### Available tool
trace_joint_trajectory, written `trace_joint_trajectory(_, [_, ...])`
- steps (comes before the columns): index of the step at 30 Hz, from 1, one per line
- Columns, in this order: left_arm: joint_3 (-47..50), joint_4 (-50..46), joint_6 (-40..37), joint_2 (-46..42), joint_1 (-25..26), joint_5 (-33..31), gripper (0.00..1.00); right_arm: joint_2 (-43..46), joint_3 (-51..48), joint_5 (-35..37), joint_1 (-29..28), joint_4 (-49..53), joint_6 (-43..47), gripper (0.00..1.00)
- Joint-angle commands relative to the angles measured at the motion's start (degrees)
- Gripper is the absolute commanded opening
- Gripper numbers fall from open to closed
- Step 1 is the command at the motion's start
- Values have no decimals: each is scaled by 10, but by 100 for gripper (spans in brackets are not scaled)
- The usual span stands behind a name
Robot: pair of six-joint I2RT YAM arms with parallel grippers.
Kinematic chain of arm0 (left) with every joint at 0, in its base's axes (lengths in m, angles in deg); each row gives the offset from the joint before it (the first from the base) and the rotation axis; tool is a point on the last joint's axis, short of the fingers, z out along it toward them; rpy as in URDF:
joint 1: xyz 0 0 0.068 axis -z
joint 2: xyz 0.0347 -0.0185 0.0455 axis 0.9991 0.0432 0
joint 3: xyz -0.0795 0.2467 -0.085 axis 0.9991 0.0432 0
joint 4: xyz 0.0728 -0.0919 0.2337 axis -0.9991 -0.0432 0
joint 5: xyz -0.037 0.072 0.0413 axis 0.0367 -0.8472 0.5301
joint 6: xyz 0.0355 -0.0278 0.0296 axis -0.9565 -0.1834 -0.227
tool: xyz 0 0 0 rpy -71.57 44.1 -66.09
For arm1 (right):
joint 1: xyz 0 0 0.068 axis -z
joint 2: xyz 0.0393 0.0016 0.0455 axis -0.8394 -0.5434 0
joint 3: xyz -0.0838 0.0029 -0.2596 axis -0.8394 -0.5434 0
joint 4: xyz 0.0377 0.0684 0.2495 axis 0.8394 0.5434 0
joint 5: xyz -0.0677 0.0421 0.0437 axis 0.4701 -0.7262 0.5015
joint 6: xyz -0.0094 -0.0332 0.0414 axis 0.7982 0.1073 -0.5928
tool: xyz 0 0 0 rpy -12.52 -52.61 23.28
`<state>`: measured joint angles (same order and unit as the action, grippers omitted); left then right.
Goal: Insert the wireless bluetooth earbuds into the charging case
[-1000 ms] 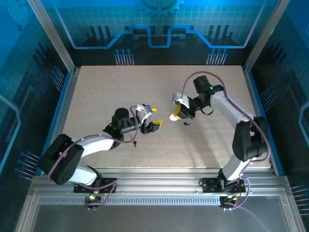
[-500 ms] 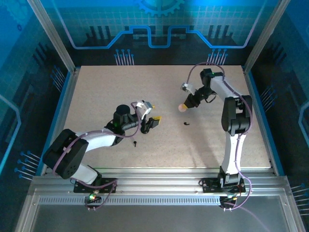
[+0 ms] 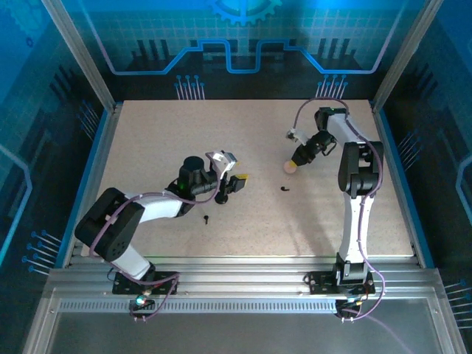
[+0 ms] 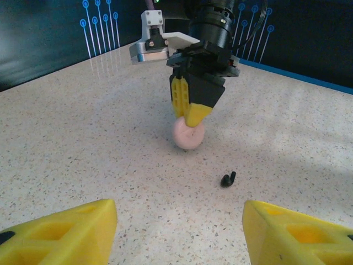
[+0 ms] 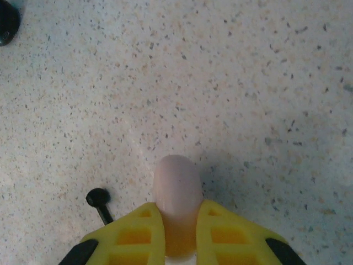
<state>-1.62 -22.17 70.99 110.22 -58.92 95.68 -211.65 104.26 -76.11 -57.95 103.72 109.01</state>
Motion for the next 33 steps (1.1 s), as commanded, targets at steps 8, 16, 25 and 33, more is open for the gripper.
trace_joint_trajectory(8, [-34, 15, 13, 24, -4, 3, 58, -24, 25, 18, 19, 15, -11, 29])
trace_joint_trajectory(16, [-44, 24, 22, 37, -4, 10, 55, -32, 40, 27, 24, 3, -45, 37])
trace_joint_trajectory(25, [-53, 25, 22, 45, -4, 9, 54, -15, 42, 34, 27, -20, -66, 100])
trace_joint_trajectory(33, [-51, -6, 32, 16, -4, -12, 55, 89, -36, 5, 27, -88, -115, 100])
